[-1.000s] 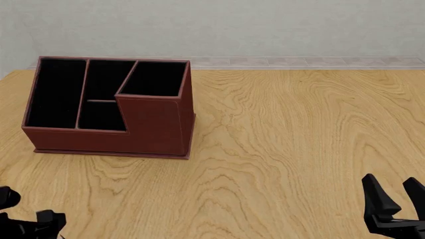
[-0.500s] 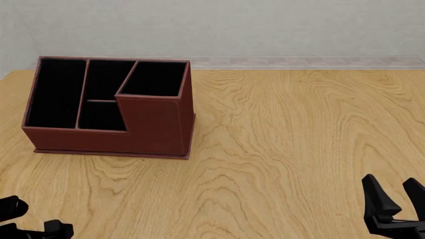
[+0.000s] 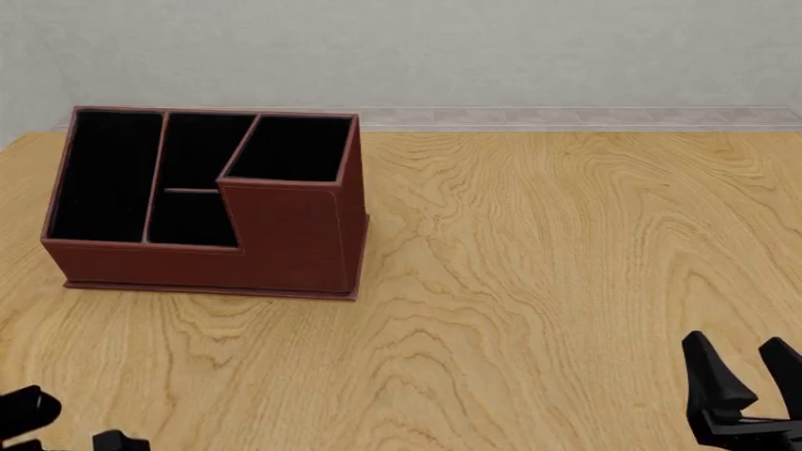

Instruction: Pick up the book and place it in the left compartment of the caddy.

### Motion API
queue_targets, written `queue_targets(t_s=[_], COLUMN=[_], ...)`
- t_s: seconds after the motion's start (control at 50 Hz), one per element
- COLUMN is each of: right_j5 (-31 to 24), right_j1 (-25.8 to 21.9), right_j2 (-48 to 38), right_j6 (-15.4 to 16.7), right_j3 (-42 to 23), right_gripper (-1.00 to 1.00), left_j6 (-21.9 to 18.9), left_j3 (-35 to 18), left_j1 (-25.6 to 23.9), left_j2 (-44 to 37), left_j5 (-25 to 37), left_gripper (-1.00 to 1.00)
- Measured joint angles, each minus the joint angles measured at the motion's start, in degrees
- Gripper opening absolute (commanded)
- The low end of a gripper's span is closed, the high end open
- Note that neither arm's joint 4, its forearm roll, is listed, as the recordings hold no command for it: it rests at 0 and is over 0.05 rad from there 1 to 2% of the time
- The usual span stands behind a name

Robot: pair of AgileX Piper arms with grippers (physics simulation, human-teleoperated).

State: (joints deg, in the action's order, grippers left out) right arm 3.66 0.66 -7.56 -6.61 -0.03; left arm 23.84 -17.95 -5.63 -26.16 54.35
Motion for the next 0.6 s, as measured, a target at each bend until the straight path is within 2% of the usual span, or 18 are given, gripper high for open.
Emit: queue_targets(t_s=[0.6], right_j5=[-0.1], right_j1=[-0.2], right_j2=[-0.1], right_j6=[-0.1], right_j3=[0.0], right_gripper=[1.00], left_j6=[6.0], left_j3=[2.3], left_j1=[-3.0], left_j2=[1.4], left_j5=[1.6], left_gripper=[1.00])
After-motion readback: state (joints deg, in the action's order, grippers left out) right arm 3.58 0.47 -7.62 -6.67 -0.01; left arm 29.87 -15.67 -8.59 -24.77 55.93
